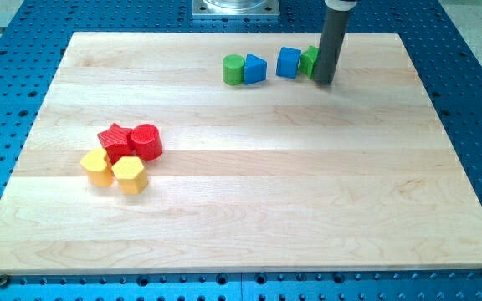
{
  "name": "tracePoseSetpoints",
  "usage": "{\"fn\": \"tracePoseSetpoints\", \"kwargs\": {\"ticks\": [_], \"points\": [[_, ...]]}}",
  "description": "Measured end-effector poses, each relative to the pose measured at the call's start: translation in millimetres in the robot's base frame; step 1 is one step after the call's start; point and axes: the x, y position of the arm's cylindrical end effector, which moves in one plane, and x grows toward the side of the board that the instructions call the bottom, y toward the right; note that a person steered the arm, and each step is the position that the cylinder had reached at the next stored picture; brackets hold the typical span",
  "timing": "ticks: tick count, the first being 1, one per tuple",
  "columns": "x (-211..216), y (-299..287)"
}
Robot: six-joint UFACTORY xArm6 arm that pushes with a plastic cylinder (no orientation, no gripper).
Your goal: Move the green star into the cube
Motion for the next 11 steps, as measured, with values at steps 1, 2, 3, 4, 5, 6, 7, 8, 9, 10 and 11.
{"fn": "tracePoseSetpoints", "kwargs": {"ticks": [1,2,3,4,5,6,7,8,9,10,11], "points": [[-40,36],[-82,41],[-89,29],[-71,13],[-55,19],[-47,19],[-47,19],[-47,19],[-43,8],[-44,-6],[-46,-22]]}}
